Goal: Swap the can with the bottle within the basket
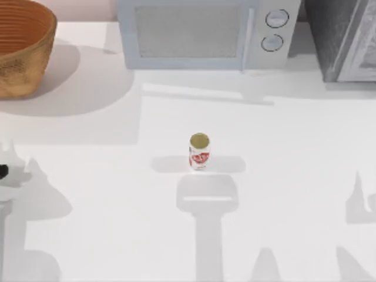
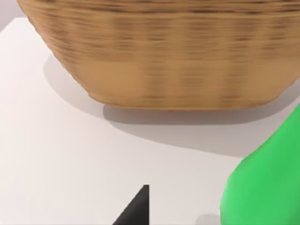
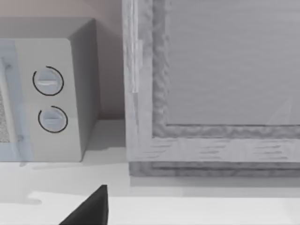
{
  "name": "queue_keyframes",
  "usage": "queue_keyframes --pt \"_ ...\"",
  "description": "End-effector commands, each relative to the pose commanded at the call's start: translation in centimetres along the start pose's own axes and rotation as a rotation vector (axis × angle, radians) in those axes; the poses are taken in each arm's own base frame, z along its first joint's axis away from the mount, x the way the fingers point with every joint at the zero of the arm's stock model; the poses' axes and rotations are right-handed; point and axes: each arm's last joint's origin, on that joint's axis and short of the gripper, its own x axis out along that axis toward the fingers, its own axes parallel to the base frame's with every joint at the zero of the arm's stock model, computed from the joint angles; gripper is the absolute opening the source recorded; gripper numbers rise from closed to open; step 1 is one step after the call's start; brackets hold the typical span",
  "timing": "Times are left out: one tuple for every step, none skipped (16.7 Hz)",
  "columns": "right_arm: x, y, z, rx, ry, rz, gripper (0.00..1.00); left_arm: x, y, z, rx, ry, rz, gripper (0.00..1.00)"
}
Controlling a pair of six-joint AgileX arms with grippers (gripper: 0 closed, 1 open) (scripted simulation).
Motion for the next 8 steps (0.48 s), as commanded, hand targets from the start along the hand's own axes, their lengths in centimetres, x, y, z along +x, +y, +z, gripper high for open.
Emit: queue_keyframes --pt "0.0 0.0 0.0 0.0 0.0 0.0 1.0 0.0 0.0 0.0 0.0 0.0 0.0 0.47" --pt "0.0 0.0 0.0 0.0 0.0 0.0 1.0 0.0 0.0 0.0 0.0 0.0 0.0 0.4" --pt "0.0 0.0 0.0 0.0 0.0 0.0 1.0 0.0 0.0 0.0 0.0 0.0 0.0 0.32" --pt "0.0 0.0 0.0 0.0 0.0 0.0 1.0 0.0 0.0 0.0 0.0 0.0 0.0 0.25" --pt "0.0 0.0 0.0 0.0 0.0 0.0 1.0 0.0 0.0 0.0 0.0 0.0 0.0 0.17" --pt "0.0 0.0 0.0 0.0 0.0 0.0 1.0 0.0 0.0 0.0 0.0 0.0 0.0 0.1" --pt "0.0 0.0 0.0 0.0 0.0 0.0 1.0 0.0 0.0 0.0 0.0 0.0 0.0 0.02" --pt "0.0 0.0 0.0 0.0 0.0 0.0 1.0 0.0 0.0 0.0 0.0 0.0 0.0 0.0"
